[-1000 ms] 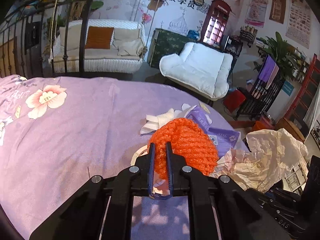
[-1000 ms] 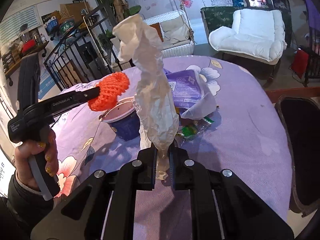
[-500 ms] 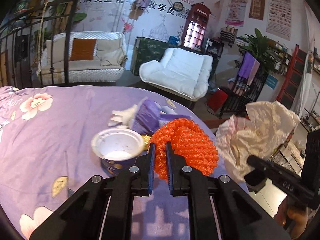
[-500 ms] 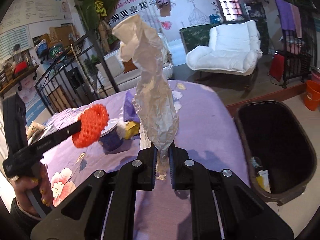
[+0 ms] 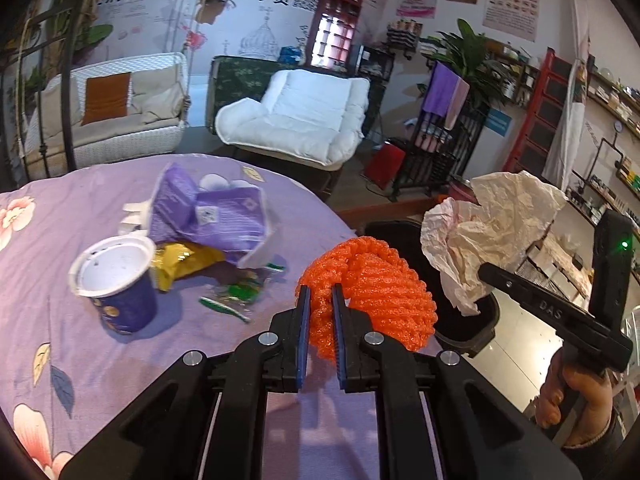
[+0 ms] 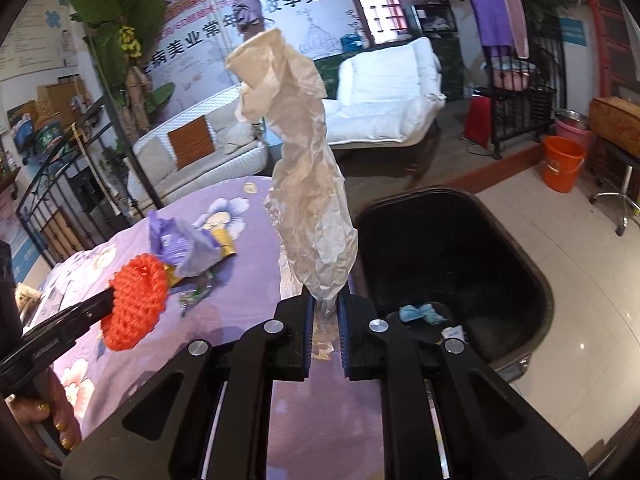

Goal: Collect trash
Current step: 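Lift the crumpled paper and orange foam net toward the bin with both tools, then release the crumpled paper into the black bin with the right tool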

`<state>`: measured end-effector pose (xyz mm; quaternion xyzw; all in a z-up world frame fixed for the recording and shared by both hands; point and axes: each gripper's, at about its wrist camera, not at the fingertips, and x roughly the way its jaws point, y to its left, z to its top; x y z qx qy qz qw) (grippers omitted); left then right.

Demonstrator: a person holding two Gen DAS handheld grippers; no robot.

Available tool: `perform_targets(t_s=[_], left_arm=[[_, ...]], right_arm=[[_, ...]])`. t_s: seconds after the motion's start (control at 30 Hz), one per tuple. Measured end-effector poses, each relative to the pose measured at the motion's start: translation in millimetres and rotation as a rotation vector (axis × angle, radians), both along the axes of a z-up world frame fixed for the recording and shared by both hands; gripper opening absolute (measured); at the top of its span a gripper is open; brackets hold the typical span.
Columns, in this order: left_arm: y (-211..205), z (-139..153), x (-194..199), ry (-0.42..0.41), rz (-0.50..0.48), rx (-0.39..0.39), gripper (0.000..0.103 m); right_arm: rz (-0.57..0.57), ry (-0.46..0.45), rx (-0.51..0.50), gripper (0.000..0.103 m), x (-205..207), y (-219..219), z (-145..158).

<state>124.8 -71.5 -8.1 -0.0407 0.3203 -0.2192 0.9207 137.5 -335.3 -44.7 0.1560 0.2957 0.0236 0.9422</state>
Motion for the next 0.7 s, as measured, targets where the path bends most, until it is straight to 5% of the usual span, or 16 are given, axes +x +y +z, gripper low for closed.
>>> perform_targets(t_s=[0.33,0.7], left_arm=[[-47,-5,-7,0.000,-0.098,0.008,0.012],[-72,-7,-7,0.001,-0.155,0.029,0.012]], right_arm=[[-0.112,0.095,-0.049,0.012,27,-46,-36],[-0.184,0.227,0.037,0.016,69,-85,-88]])
